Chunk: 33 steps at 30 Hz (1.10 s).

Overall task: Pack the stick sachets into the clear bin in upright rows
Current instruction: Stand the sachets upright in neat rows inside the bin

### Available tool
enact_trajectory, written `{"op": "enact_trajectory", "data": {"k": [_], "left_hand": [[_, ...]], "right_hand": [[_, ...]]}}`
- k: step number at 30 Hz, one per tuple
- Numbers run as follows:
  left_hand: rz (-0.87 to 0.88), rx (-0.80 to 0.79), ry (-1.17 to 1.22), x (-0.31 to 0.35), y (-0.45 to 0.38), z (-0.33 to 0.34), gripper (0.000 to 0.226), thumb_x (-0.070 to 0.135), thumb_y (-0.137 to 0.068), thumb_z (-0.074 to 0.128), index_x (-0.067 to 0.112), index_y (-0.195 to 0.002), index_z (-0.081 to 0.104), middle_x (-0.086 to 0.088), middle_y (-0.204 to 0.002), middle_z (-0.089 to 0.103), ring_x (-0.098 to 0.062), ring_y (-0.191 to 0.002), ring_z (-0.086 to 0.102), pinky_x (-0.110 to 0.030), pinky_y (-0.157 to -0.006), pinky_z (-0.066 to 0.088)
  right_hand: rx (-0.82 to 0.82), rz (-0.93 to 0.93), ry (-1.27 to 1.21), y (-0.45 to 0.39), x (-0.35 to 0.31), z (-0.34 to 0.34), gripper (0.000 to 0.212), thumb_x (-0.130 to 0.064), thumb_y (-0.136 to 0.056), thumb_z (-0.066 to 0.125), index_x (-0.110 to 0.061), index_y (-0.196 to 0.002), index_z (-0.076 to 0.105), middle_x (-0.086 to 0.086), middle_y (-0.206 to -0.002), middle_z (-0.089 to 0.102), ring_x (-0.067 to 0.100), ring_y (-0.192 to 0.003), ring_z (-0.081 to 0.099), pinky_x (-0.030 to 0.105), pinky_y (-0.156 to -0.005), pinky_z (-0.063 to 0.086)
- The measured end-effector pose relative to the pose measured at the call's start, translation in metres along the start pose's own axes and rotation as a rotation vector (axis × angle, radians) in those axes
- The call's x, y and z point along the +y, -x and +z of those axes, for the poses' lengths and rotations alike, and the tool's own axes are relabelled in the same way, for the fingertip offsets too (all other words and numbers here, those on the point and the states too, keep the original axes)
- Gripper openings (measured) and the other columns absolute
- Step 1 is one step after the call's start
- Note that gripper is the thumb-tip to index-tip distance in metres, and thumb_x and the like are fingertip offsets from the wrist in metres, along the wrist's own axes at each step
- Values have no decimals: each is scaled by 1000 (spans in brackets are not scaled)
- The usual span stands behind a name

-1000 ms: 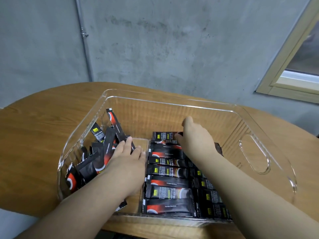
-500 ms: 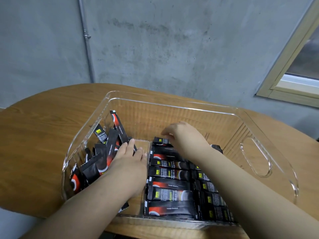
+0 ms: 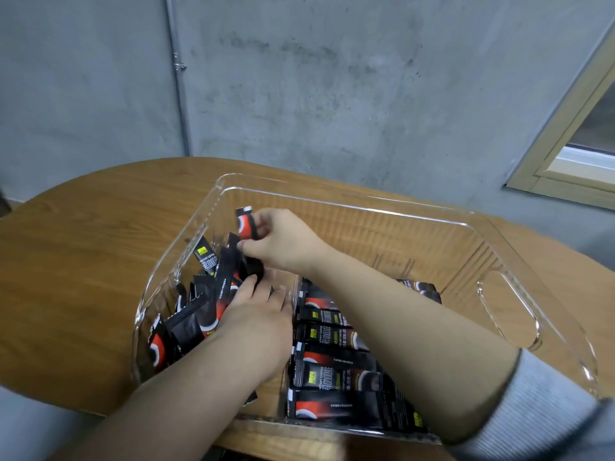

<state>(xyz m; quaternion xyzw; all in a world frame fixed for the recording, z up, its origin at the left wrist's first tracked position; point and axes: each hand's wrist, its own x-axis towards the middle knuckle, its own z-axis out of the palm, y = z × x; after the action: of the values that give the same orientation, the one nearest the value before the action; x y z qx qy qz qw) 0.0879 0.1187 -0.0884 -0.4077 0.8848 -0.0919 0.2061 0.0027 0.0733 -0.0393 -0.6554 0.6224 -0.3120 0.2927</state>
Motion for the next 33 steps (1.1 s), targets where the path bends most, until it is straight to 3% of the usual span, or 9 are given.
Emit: {"op": "enact_trajectory", "data": {"k": [4, 11, 13, 16, 20, 24, 28, 31, 33], "left_hand": [[11, 7, 5, -1, 2, 2, 64, 28, -101, 32, 9, -152, -1, -9, -161, -2, -30, -146, -12, -45, -116, -9], [3, -15, 26, 0, 5, -2, 68, 20, -97, 35, 9, -153, -3, -7, -161, -6, -28, -146, -14, -45, -116, -10], [10, -15, 23, 0, 6, -3, 68, 19, -97, 35, 9, -152, -3, -8, -161, -6, -28, -146, -14, -45, -117, -9], [10, -20, 23, -1, 6, -3, 65, 20, -99, 32, 9, -152, -3, -7, -161, -6, -28, -147, -14, -46, -117, -9], [14, -9, 22, -2, 6, 0, 60, 26, -102, 26, 9, -153, -2, -6, -161, -5, -28, -147, -12, -46, -118, -7], [9, -11, 25, -2, 5, 0, 60, 25, -103, 26, 10, -153, -3, -5, -161, -6, -27, -147, -13, -45, -117, -7], [5, -11, 24, -2, 4, 0, 60, 24, -102, 27, 10, -153, -3, -6, -161, -6, -27, -147, -13, -45, -117, -8], [7, -13, 17, -2, 5, 0, 60, 25, -102, 27, 10, -152, -3, -6, -161, -5, -27, -147, -12, -45, -117, -7], [7, -14, 14, -2, 5, -1, 60, 25, -102, 28, 10, -152, -3, -6, -161, -5, -27, -147, -12, -45, -117, -7]], "right_hand": [[194, 8, -97, 15, 6, -26, 16, -9, -79, 60, -19, -77, 48, 2, -71, 60, 19, -62, 55, 35, -68, 50], [239, 68, -413, 49, 33, -62, 15, -4, -91, 54, -9, -78, 51, 9, -79, 61, 16, -64, 59, 35, -77, 53], [253, 121, -337, 57, 39, -68, 14, -2, -91, 54, -13, -82, 56, 6, -84, 63, 18, -75, 65, 42, -85, 53], [261, 159, -66, 67, 45, -71, 15, -10, -89, 64, -24, -87, 58, 4, -83, 63, 25, -79, 67, 44, -77, 55], [290, 242, -121, 73, 51, -67, 13, -9, -87, 66, -19, -80, 61, 2, -73, 63, 24, -74, 63, 48, -78, 57], [347, 378, -287, 74, 62, -67, 15, -7, -91, 61, -13, -77, 62, 3, -73, 61, 18, -69, 63, 40, -80, 58], [311, 426, -74, 76, 65, -64, 22, -14, -94, 55, -17, -73, 60, -1, -67, 57, 10, -55, 49, 17, -49, 40], [259, 420, 46, 75, 68, -59, 23, -19, -92, 60, -18, -70, 58, -4, -65, 56, 6, -51, 45, 17, -47, 34], [246, 410, 200, 74, 70, -55, 18, -26, -90, 64, -16, -75, 60, -2, -73, 62, 11, -64, 55, 22, -55, 40]]}}
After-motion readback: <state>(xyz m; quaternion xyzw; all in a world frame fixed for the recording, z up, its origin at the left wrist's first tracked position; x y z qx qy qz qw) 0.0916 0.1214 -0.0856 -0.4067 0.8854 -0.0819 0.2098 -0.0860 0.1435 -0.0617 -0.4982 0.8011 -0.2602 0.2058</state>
